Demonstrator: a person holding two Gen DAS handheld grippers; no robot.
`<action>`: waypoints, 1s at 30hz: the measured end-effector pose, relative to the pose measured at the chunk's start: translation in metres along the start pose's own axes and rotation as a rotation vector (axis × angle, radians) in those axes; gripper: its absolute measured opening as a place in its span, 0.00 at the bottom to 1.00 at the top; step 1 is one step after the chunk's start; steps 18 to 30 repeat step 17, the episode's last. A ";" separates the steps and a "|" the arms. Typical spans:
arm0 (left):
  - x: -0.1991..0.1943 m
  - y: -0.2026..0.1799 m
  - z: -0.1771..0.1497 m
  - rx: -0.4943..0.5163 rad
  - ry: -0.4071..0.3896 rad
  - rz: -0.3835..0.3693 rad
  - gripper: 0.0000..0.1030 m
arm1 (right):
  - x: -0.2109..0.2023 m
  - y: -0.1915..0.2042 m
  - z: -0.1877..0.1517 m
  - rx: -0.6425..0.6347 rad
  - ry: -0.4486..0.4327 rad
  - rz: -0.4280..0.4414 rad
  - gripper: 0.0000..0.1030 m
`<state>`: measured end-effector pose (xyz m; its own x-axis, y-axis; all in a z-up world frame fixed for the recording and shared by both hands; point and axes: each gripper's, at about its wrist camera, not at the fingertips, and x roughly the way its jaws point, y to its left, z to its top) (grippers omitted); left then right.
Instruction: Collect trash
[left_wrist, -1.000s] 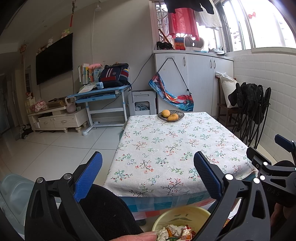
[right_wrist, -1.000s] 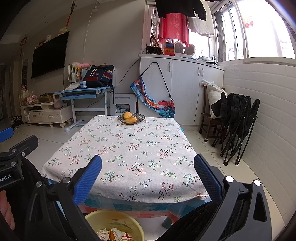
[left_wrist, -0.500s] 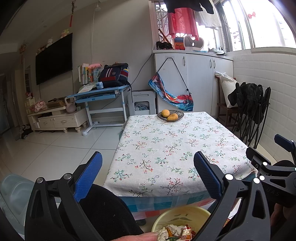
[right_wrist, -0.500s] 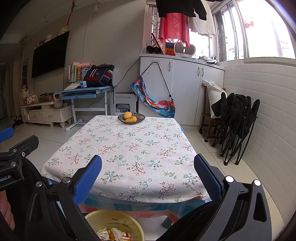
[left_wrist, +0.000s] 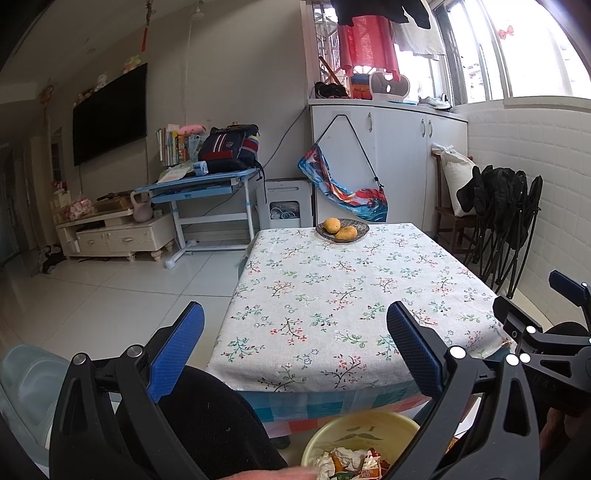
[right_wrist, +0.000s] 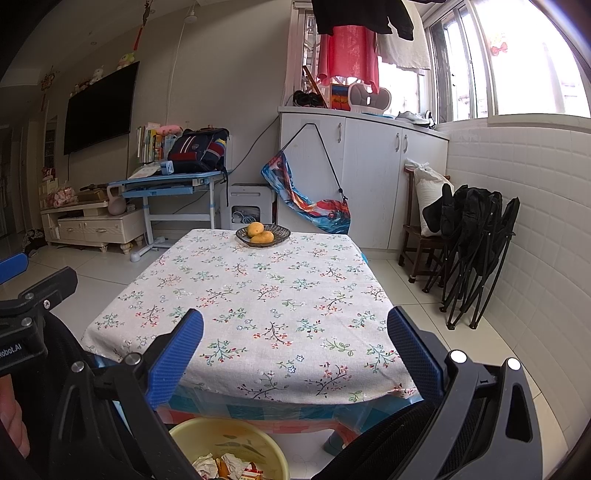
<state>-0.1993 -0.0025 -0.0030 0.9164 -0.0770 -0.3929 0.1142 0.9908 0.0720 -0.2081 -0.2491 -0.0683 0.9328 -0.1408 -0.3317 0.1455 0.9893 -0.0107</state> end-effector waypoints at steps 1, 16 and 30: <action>0.000 0.000 0.000 -0.002 -0.001 0.008 0.93 | 0.000 0.000 0.000 0.000 0.001 0.000 0.93; 0.006 -0.003 -0.003 0.008 0.032 -0.021 0.93 | 0.000 0.000 -0.001 0.000 0.002 0.000 0.93; 0.006 -0.003 -0.003 0.007 0.032 -0.022 0.93 | 0.001 0.000 -0.001 0.001 0.002 0.001 0.93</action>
